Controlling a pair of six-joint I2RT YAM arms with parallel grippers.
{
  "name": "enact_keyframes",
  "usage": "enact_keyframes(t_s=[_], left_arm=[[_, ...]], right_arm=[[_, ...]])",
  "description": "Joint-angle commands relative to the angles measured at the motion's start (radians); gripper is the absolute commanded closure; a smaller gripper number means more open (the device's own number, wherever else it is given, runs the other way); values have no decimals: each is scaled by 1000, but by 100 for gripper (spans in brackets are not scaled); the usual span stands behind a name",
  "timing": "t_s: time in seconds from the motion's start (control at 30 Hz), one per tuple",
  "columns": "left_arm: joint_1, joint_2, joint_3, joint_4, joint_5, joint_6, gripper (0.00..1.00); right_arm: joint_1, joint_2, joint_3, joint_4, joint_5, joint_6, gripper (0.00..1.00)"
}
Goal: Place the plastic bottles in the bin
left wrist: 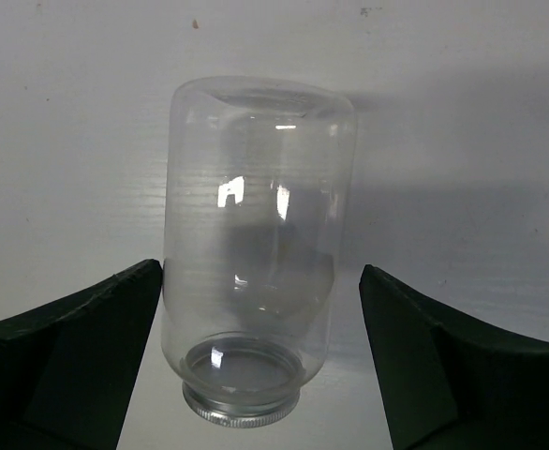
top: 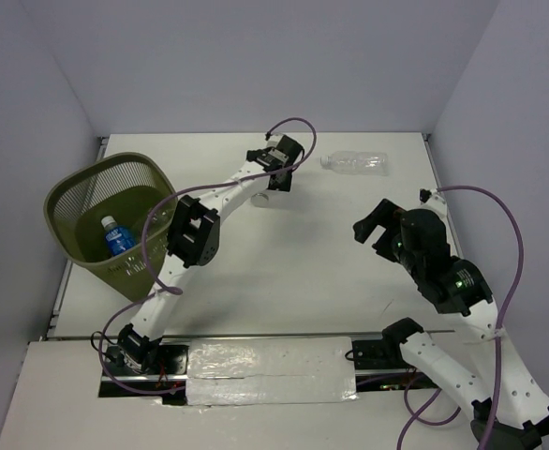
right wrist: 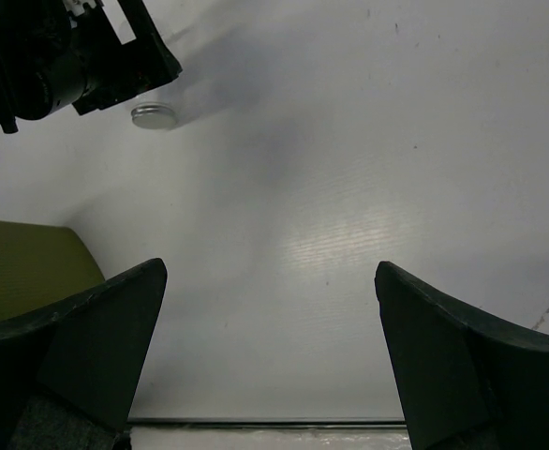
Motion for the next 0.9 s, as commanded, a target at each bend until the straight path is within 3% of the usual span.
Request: enact_keyframes(t_s=[0.0, 0.1, 0.2, 0.27, 0.37, 0.7, 0.87], left_arm=[[7, 27, 8, 57, -35, 10, 1], [7, 35, -5, 62, -22, 7, 1], [7, 21, -26, 69, -12, 4, 14], [5, -10, -47, 72, -6, 3, 29], [-4, -88, -67, 69, -6, 3, 37], [-65, -511, -52, 30, 44, 45, 39], [-47, -783, -133, -4, -2, 56, 38]], right_arm=[[-3, 7, 14, 1, -1, 8, 0], [-3, 10, 17, -2, 0, 8, 0], [-1, 11, 20, -8, 5, 8, 0], [-3, 11, 25, -11, 8, 7, 0], [-1, 10, 28, -14, 9, 8, 0], [-1, 8, 26, -2, 5, 5, 0], [-3, 21, 22, 15, -3, -2, 0]])
